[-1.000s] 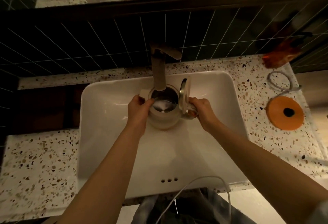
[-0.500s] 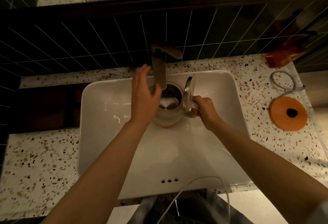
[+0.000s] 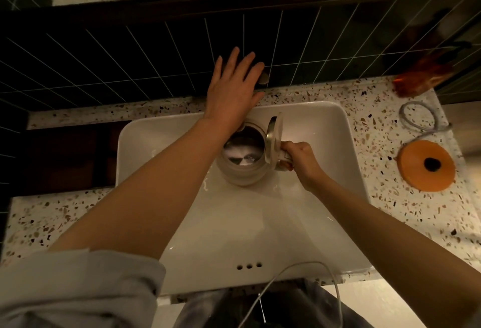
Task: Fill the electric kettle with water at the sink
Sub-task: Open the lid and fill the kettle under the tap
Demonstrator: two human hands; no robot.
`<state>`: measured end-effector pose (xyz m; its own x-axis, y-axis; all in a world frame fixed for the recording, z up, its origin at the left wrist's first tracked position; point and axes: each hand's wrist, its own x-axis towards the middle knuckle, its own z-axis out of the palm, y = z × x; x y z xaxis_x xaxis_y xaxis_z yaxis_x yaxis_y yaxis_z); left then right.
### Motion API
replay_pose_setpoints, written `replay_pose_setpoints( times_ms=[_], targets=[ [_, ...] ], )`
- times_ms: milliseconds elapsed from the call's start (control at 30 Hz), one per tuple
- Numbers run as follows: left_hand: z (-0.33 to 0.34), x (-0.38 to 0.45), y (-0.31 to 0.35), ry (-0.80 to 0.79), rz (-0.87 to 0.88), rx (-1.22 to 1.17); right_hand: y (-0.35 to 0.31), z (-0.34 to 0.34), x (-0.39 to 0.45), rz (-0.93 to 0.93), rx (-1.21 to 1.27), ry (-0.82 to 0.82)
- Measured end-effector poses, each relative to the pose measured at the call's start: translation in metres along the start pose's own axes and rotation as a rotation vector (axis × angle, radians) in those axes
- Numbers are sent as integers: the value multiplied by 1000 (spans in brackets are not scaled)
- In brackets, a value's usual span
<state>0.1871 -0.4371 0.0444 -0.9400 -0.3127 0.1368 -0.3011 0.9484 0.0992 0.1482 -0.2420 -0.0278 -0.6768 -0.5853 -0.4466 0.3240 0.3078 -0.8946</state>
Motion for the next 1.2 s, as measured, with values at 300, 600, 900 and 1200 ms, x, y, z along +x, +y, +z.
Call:
replay_pose_setpoints(
  times_ms=[300, 600, 900, 1200],
  targets=[
    [-5, 10, 2, 17, -18, 88, -4, 1, -2, -1, -1, -12],
    [-9, 12, 1, 27, -134, -195, -6, 1, -2, -10, -8, -33],
    [7, -40, -8, 228, -476, -743, -12, 1, -5, -3, 34, -63],
    [40, -105, -1, 128, -989, -1180, -6, 0, -4, -20, 2, -53]
  ],
)
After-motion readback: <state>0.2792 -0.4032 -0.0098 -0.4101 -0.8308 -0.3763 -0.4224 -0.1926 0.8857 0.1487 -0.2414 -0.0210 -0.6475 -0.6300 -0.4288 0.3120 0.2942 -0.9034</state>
